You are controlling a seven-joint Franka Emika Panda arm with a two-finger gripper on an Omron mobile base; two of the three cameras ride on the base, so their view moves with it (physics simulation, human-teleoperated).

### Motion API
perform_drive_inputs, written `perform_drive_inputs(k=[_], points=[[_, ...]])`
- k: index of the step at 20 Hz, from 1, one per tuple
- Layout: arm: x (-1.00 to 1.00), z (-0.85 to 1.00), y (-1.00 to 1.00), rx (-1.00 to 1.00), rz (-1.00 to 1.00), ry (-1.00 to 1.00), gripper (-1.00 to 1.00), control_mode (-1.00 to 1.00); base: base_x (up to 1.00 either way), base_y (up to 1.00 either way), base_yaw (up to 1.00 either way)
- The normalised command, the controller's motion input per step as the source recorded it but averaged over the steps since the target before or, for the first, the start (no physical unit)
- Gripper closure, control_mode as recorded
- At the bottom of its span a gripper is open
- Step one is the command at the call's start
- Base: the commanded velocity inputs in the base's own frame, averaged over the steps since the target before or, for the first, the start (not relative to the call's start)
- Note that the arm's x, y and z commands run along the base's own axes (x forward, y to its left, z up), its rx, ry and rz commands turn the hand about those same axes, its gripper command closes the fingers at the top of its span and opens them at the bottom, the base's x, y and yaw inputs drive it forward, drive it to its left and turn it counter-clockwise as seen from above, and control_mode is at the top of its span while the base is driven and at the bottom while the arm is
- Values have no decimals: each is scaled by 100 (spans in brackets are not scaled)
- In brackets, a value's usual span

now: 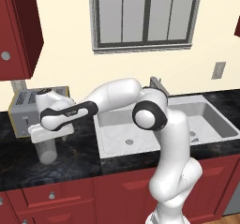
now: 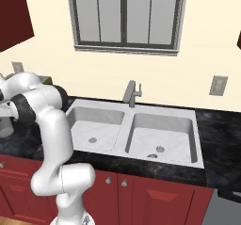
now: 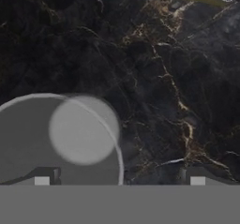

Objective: Move any existing items from the left basin to the right basin for drying. Then move the glass cup from the counter to the left basin of the sink for washing.

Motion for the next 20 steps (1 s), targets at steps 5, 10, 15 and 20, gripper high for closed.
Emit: perform_drive_inputs(k=[5,10,15,20], points=[[11,-11,-1,0,-2,2,-100,-100,0,0,0],[12,-15,-1,0,-3,4,-100,-100,0,0,0],[10,-12,0,0,-4,3,-100,-100,0,0,0],[7,-2,0,0,-5,4,-100,-100,0,0,0]])
